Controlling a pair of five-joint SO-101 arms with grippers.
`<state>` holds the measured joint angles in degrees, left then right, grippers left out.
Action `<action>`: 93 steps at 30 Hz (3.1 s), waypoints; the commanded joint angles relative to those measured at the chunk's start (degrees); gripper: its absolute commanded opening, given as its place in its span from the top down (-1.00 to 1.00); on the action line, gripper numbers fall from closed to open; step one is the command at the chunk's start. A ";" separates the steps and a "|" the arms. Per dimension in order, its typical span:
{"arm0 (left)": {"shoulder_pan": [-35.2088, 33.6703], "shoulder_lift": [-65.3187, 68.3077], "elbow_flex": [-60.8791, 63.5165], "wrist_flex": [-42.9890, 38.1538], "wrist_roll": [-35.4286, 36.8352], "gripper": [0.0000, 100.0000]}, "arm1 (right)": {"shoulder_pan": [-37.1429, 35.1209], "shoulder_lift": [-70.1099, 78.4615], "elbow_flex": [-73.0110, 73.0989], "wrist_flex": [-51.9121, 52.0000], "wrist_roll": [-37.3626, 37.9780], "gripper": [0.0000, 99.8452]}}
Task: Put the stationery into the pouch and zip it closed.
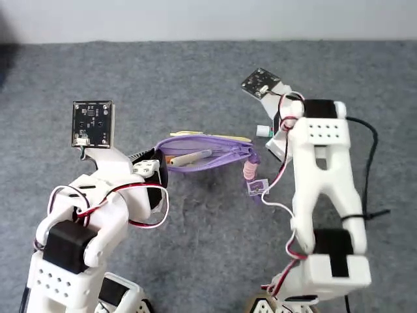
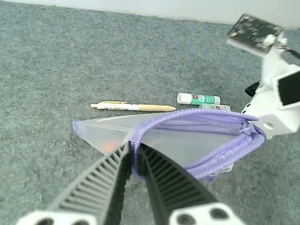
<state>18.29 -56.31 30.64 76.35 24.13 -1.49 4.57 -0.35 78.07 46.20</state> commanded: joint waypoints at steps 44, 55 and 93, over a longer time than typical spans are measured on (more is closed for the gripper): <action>-0.53 -0.62 2.86 -0.88 0.35 0.97 | 1.63 45.32 -51.87 13.67 -6.15 0.99; -0.53 -0.62 2.86 -1.14 0.35 0.97 | 2.07 45.23 -75.08 24.92 -16.79 0.98; -0.09 -0.62 2.77 -1.14 0.44 0.97 | -19.21 -60.70 11.96 8.92 -43.87 0.98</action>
<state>18.46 -57.01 33.54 76.35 24.13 -16.00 -49.05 8.26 92.92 6.81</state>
